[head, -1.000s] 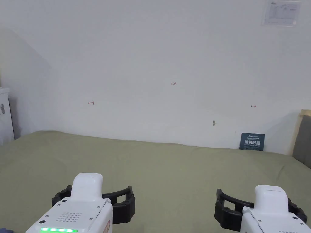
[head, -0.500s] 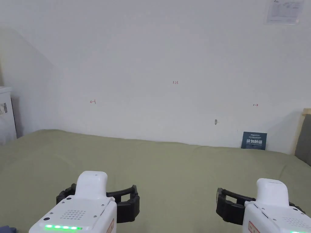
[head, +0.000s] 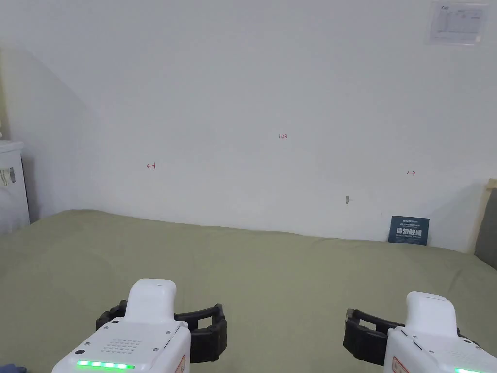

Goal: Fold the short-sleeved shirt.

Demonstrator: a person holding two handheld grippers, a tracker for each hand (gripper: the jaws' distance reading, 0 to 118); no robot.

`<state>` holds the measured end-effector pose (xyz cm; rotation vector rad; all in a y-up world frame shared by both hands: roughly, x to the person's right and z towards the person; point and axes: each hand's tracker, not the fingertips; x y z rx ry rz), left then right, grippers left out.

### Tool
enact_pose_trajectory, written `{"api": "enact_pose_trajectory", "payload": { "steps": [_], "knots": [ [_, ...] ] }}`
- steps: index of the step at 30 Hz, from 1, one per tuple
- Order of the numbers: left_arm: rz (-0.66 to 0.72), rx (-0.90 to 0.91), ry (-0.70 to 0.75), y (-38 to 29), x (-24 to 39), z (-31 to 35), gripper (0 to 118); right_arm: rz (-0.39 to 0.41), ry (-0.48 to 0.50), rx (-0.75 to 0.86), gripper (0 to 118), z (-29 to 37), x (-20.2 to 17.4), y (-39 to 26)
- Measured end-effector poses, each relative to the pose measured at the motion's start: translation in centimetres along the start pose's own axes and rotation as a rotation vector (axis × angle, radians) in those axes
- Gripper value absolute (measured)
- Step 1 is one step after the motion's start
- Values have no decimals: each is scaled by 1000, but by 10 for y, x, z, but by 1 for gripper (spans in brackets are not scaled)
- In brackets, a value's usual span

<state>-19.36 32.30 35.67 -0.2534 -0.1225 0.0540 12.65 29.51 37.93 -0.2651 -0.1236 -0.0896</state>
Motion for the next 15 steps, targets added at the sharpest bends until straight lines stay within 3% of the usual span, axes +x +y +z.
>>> {"api": "enact_pose_trajectory", "payload": {
  "steps": [4, 8, 15],
  "knots": [
    [9, -13, 6, -2, -2, -2, 117, -56, -13, -37, 118, -3, 4, 2],
    [28, -13, -2, -2, -4, -1, 117, -138, 52, -97, 118, -8, 13, 2],
    [20, -7, 7, 2, -7, 0, 117, -150, 67, -41, 118, 0, 18, 4]
  ]
}}
